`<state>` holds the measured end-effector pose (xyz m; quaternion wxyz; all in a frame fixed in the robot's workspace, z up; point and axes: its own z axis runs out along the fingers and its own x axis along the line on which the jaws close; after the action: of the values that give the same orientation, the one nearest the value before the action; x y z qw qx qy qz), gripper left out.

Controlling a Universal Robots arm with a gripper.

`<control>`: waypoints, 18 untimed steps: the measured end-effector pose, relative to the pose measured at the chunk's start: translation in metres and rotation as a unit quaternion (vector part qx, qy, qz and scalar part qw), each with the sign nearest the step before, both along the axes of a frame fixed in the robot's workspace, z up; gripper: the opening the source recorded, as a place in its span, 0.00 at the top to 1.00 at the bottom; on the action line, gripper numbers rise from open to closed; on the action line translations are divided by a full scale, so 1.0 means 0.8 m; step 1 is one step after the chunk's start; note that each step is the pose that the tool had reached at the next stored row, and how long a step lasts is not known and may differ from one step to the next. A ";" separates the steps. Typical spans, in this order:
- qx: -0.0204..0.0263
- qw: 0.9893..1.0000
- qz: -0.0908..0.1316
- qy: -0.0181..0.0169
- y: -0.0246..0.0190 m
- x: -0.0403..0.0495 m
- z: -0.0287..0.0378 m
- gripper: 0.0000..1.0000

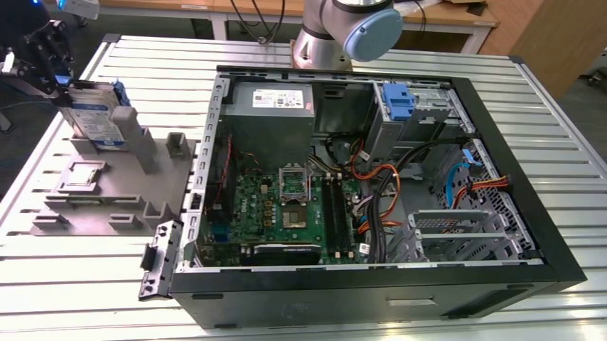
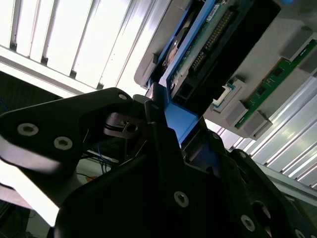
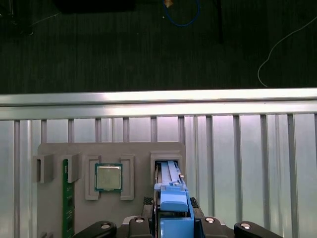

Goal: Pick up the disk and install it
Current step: 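Pick up the disk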

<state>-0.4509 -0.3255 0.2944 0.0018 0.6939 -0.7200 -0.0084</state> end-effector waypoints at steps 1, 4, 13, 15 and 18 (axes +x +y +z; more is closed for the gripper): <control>0.000 1.000 0.000 0.000 0.0000 0.000 0.0000 0.63; 0.000 1.000 0.000 0.000 0.0000 0.000 0.0003 0.63; 0.000 1.000 0.000 0.000 0.0000 0.000 0.0003 0.55; 0.000 1.000 0.000 0.000 0.0000 0.000 0.0000 0.55; 0.000 1.000 0.000 0.000 0.0000 -0.001 -0.0001 0.55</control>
<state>-0.4515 -0.3255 0.2944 0.0021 0.6940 -0.7200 -0.0084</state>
